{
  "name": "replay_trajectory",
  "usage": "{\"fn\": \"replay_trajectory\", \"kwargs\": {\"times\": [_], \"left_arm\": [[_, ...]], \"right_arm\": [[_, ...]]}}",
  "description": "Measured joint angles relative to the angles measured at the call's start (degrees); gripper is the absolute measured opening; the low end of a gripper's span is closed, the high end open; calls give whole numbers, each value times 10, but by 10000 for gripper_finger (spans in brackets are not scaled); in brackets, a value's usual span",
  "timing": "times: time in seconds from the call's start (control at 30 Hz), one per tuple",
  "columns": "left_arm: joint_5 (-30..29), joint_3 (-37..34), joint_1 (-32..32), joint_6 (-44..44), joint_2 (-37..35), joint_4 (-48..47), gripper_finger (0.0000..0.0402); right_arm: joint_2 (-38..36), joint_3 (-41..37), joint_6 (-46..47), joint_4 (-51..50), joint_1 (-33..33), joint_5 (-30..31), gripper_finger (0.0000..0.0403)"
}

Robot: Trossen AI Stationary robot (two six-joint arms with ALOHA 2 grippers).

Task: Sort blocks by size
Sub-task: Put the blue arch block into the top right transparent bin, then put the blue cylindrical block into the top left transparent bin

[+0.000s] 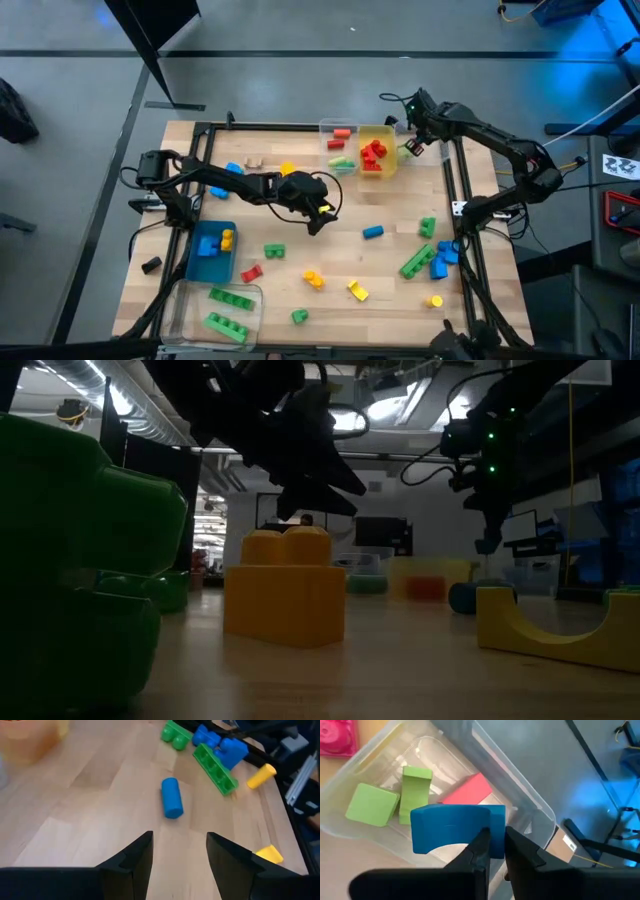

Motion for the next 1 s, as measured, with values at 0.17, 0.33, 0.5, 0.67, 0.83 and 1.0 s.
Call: {"fn": "replay_trajectory", "kwargs": {"times": [0.17, 0.33, 0.5, 0.67, 0.83, 1.0], "left_arm": [[0, 0, -28, 29, 0, 0, 169], [0, 0, -54, 44, 0, 2, 169], [-7, 0, -68, 42, 0, 2, 169], [-13, 0, -70, 42, 0, 2, 169], [-22, 0, -65, 46, 0, 2, 169], [-31, 0, -54, 55, 0, 2, 169]], "right_arm": [[0, 0, 0, 0, -3, 1, 85], [0, 0, 0, 0, -1, 4, 148], [0, 0, 0, -8, -1, 5, 192], [-6, 0, -46, -46, 0, 5, 204], [-36, 0, -56, -107, 29, -1, 204], [-79, 0, -56, -140, 94, -58, 205]]}}
